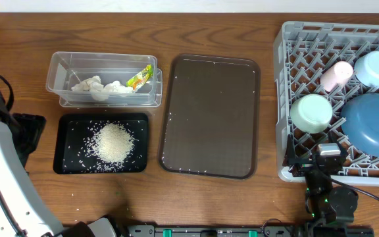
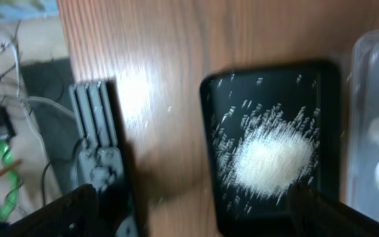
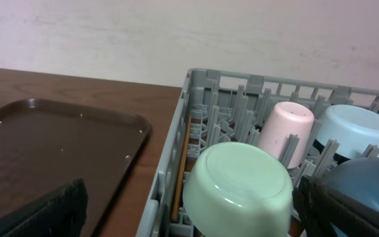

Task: Sort waste into correct bins and load items into the dishwasher rack

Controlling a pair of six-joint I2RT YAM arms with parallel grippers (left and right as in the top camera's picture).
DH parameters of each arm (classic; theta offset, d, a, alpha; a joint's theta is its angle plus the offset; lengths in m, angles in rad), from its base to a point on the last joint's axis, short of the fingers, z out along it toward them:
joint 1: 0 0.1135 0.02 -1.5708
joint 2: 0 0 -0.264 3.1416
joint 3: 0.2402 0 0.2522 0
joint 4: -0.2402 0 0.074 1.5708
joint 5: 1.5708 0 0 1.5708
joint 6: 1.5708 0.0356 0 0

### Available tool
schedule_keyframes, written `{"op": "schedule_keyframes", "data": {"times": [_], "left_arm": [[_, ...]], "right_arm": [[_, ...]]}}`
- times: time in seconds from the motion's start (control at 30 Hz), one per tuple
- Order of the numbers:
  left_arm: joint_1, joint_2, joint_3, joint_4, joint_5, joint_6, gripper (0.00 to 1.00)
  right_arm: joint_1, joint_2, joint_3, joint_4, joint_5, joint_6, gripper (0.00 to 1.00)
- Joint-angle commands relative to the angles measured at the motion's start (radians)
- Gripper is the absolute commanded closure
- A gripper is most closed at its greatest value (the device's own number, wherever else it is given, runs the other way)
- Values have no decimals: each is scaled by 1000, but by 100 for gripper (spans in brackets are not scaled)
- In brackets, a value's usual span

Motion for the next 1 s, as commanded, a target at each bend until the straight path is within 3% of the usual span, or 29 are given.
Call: {"op": "schedule_keyframes", "data": {"times": [0.0,0.17,0.67,0.97], "left_arm": [[-29,-64,-40,-31,47,16,6],[-107,-219,-234,92,53,12,6],[-400,-943,-1121,966,147,13,6],[-488,-1142,-1458,1381,144,64,6]], "right_arm": [[-7,-9,-3,-2,0,13,1],[-7,-9,-3,-2,0,13,1],[-7,-9,-3,-2,0,13,1],[-7,-9,-3,-2,0,13,1]]}}
